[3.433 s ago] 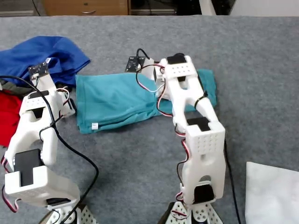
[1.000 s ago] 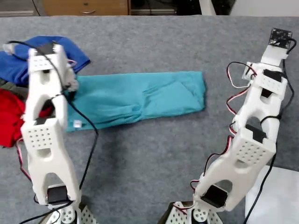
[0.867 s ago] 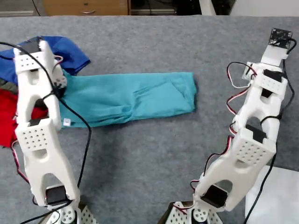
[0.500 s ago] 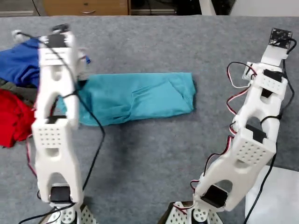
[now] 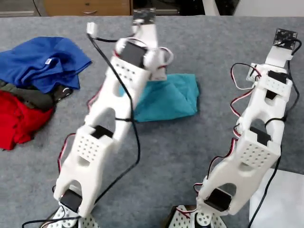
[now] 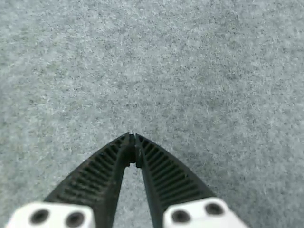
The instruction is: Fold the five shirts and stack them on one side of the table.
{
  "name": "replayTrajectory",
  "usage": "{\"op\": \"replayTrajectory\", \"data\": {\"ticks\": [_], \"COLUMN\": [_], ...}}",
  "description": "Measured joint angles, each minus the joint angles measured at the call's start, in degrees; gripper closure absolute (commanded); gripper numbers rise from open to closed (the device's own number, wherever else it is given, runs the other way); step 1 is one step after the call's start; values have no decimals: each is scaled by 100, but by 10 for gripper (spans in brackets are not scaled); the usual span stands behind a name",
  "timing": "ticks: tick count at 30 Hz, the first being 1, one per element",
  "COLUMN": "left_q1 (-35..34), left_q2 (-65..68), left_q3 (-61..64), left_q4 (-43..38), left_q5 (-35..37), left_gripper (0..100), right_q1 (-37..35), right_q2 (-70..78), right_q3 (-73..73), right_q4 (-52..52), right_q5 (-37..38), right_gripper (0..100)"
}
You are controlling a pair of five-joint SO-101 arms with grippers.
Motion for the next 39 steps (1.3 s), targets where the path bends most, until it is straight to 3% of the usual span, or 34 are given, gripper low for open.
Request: {"op": "replayTrajectory", "data": {"ticks": [8, 20, 23, 29, 33, 39], "left_q1": [651, 897, 897, 958, 958, 624], "left_q2": [378, 1055, 1055, 1055, 1055, 1055], "left_q3": [-18, -18, -18, -18, -18, -360], "left_q4": [-782, -1609, -1705, -1732, -1732, -1407], "left_q5": [88, 404, 431, 563, 976, 1037], "left_gripper": [979, 978, 957, 801, 794, 804], "right_q1": [0, 0, 0, 0, 0, 0], "right_q2": [0, 0, 0, 0, 0, 0], "right_q3": [0, 0, 0, 0, 0, 0], "right_q4": [0, 0, 0, 0, 0, 0], "right_q5": [0, 0, 0, 0, 0, 0], "right_gripper": [993, 993, 992, 991, 991, 991]}}
